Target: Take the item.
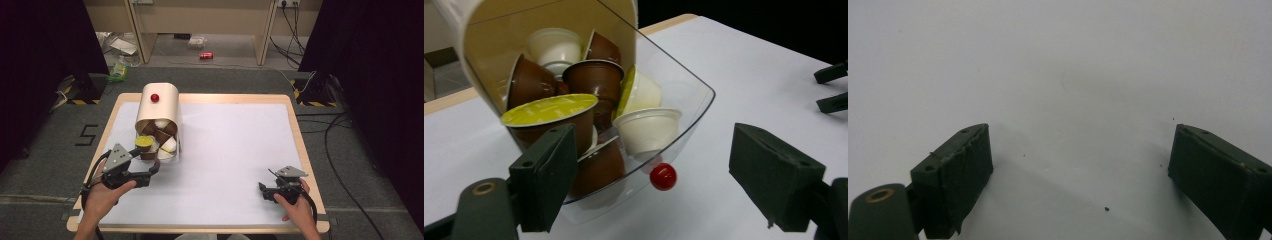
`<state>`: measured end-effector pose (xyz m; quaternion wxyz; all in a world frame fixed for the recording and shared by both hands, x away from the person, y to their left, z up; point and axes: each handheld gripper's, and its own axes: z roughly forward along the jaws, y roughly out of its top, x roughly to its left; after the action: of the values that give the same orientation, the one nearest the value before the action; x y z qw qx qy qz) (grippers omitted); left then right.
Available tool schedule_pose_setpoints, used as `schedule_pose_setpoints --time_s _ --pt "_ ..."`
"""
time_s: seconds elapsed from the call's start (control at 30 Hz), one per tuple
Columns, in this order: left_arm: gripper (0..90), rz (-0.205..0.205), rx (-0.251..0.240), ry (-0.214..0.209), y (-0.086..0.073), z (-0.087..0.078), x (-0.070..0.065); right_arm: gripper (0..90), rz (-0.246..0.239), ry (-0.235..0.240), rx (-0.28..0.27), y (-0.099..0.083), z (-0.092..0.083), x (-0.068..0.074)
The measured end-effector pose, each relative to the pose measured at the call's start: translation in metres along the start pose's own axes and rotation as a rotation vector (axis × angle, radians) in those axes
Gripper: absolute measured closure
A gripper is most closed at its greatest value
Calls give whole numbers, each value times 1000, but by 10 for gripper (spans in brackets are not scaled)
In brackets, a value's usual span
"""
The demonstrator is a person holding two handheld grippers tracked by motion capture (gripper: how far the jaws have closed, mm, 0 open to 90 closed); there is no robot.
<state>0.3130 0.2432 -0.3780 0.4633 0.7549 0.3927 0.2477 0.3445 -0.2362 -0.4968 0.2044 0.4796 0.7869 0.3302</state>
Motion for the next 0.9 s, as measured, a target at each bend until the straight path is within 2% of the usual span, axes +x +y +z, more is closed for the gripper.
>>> schedule_pose_setpoints --time_s 0.27,0.37,0.63,0.9 --pt "193 -12 -9 61 3 -3 11 110 0 0 0 0 0 0" --pt "193 -36 -21 85 6 0 17 110 0 0 0 0 0 0" --pt "194 -44 -16 111 9 10 23 109 0 0 0 0 0 0" --pt "206 -33 -24 133 16 17 25 109 0 0 0 0 0 0"
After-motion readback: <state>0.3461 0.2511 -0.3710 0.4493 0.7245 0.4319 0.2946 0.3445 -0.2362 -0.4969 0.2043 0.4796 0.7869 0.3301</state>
